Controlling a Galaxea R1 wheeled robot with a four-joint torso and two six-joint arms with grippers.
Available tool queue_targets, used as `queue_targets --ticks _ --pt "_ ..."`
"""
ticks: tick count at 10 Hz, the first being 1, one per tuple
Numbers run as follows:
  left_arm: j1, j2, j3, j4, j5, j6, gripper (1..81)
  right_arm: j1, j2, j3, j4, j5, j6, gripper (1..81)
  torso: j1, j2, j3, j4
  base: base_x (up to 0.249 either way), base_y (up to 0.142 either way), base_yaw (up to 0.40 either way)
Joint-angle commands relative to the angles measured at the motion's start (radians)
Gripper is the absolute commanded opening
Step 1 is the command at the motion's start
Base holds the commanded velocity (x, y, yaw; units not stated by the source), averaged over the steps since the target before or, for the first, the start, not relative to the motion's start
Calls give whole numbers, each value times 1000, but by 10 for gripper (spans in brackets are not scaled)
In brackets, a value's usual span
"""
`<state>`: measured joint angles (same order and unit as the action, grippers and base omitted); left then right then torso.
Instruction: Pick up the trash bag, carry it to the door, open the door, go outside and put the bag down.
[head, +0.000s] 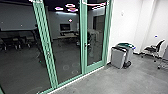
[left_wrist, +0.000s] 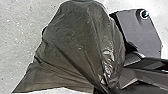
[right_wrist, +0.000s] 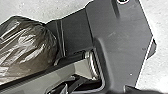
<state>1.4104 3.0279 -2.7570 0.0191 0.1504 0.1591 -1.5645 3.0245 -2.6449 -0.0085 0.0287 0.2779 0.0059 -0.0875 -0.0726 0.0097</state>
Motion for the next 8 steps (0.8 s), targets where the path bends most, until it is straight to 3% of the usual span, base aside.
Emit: queue_targets --ticks 1,6,8 --pt "-69 -3 -3 1 55 5 10 48 6 5 -11 -53 -3 811 0 0 0 0 159 -76 0" --pt "-69 -1 -3 2 55 5 10 46 6 5 -11 -53 -3 811 0 0 0 0 156 -70 0" --pt "-69 -1 -3 2 55 5 10 46 6 5 -11 -53 -3 811 0 0 0 0 147 0 0"
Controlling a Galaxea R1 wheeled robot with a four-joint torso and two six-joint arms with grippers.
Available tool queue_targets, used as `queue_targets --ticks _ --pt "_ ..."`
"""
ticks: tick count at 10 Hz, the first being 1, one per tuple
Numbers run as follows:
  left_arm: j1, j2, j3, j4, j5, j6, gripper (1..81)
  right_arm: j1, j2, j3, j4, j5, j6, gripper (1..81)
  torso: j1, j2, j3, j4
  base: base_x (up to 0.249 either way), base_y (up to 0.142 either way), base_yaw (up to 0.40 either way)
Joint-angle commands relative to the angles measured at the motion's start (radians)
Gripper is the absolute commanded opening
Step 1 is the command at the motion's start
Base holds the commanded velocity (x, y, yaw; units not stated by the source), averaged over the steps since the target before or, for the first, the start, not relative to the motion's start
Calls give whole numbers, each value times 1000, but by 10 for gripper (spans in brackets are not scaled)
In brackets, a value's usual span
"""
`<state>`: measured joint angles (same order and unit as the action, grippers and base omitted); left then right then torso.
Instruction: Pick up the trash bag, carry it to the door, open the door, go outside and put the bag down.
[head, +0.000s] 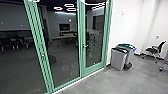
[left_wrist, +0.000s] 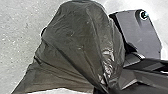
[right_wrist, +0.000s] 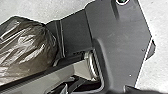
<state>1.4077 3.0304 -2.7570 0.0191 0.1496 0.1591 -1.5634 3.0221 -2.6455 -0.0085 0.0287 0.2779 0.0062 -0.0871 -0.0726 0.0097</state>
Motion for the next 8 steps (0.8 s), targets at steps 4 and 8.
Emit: queue_targets --ticks 4,8 --pt "-66 -2 -3 1 56 5 10 47 8 7 -13 -53 -3 811 -1 0 0 0 148 -16 0" --pt "-66 -1 -3 2 56 5 10 52 8 6 -13 -53 -3 811 -1 0 0 0 166 -73 0"
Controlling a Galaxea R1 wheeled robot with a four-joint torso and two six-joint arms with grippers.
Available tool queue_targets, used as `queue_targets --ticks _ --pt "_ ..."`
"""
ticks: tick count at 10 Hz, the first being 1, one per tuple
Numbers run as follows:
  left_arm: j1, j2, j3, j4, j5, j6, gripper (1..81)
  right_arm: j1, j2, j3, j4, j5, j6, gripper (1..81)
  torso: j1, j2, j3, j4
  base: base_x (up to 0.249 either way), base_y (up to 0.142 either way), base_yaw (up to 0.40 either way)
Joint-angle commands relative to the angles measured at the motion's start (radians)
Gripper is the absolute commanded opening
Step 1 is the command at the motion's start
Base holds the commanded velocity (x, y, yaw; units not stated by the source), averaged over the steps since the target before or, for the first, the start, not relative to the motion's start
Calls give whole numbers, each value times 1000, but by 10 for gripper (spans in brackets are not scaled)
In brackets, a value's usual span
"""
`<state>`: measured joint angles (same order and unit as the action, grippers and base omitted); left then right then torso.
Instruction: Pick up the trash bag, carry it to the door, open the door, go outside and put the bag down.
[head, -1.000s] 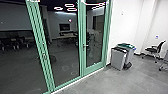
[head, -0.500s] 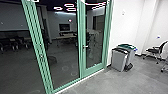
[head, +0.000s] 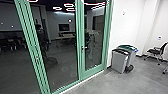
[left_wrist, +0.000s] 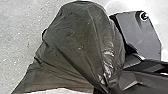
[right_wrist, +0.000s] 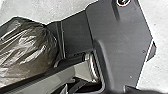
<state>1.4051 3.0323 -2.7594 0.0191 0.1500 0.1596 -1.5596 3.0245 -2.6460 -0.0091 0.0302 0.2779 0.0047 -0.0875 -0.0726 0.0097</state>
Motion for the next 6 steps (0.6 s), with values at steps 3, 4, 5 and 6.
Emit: queue_targets --ticks 3,4,5,6 --pt "-64 -4 0 2 54 5 10 42 4 6 -14 -55 -5 811 0 0 0 0 169 -74 0" --pt "-64 -4 0 2 54 5 10 40 3 6 -14 -55 -8 811 0 0 0 0 170 -75 0" --pt "-64 -4 0 4 54 5 10 35 4 8 -12 -55 -22 811 0 0 0 0 170 -76 0" --pt "-64 -4 0 4 54 6 10 32 6 8 -12 -53 -29 811 0 0 0 0 170 -76 0"
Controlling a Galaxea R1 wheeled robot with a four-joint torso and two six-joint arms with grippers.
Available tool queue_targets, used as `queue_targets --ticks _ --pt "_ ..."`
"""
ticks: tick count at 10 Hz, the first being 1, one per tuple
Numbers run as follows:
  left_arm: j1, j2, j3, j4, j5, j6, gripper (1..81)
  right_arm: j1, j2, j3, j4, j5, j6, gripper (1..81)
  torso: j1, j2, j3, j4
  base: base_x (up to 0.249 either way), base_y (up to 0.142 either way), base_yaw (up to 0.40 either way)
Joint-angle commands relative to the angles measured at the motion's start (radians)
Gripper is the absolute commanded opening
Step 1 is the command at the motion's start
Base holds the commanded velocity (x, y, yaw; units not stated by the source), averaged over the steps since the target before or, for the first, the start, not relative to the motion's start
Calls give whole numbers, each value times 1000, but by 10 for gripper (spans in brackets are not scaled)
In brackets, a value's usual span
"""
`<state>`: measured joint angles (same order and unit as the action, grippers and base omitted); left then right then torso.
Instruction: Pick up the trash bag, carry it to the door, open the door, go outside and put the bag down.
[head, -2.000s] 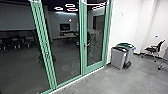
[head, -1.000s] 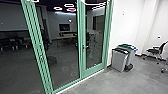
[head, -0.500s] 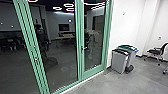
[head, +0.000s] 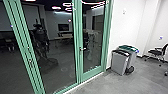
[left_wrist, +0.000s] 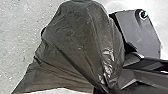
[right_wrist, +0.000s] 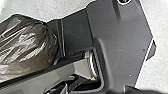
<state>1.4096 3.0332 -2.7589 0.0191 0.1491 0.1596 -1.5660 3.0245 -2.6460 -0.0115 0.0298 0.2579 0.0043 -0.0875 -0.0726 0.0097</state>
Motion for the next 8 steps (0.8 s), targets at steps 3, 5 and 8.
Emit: queue_targets --ticks 3,5,8 --pt "-64 -6 -1 7 55 14 10 22 7 12 -10 -35 -11 811 0 0 0 0 159 -77 0" --pt "-62 -9 -1 7 55 20 10 10 9 14 -10 -16 -11 811 0 0 0 0 150 -66 0" --pt "-62 -9 -1 7 55 32 10 7 12 14 -10 -11 -11 811 1 0 0 0 140 -21 0"
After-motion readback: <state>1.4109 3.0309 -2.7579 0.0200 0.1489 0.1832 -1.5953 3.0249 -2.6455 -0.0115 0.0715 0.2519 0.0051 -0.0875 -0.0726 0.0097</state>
